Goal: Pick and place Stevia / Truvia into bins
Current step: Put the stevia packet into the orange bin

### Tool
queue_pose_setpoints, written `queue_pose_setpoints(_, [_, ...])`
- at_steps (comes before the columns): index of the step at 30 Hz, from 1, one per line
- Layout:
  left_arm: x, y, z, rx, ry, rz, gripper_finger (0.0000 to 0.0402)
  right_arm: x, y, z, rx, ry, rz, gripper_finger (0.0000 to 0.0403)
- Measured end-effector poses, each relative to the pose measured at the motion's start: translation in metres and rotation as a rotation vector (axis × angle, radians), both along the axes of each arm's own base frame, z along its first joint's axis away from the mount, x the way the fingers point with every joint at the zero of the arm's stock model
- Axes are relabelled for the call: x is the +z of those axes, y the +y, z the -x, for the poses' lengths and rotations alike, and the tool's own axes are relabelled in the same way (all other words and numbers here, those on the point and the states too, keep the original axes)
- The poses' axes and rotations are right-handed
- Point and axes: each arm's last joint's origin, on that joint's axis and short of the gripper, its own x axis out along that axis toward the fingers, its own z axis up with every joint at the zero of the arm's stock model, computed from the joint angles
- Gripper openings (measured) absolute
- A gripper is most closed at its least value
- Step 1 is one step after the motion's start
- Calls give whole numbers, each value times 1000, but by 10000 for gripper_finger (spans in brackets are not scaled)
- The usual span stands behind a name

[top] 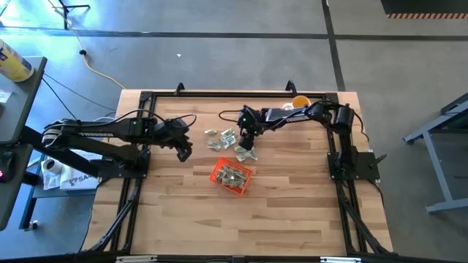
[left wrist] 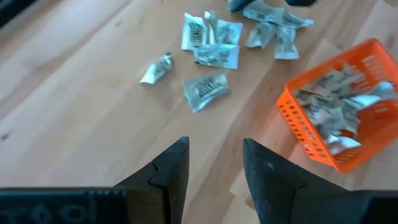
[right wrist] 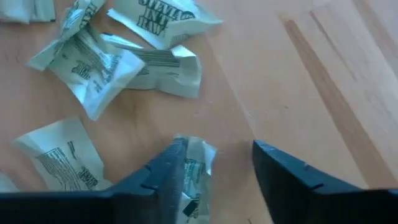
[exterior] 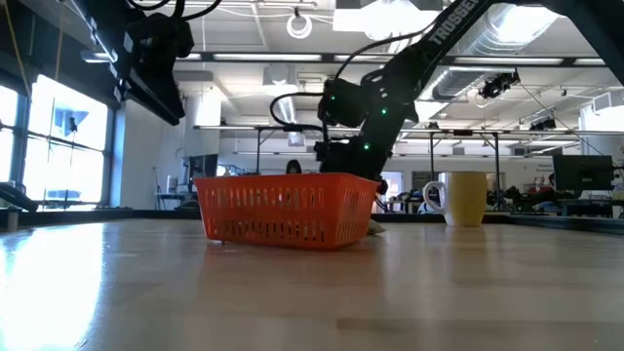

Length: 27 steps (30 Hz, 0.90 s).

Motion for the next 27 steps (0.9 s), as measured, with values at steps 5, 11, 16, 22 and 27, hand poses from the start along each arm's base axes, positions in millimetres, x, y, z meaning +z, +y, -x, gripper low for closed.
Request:
queue_pose_setpoints(5, [0,3,1,19,8,-37,184,0,8,1,-2,64,72,95])
queue_pose_setpoints(11, [0,21,4,104,6,-9,184,21,7,6,-19,82,10,13])
queue_pose_setpoints(16, [1,37,7,129,5,-15,184,90,-5,8,-57,-69,35,3])
queue_pose_setpoints(22, [1,58,2,55,-64,16,184,123,20,4,121,-200,-233,3])
queue_pose_setpoints(27, [-15,84,-12,-10,-72,95,184,107,76,-16,373,-204,-438,1])
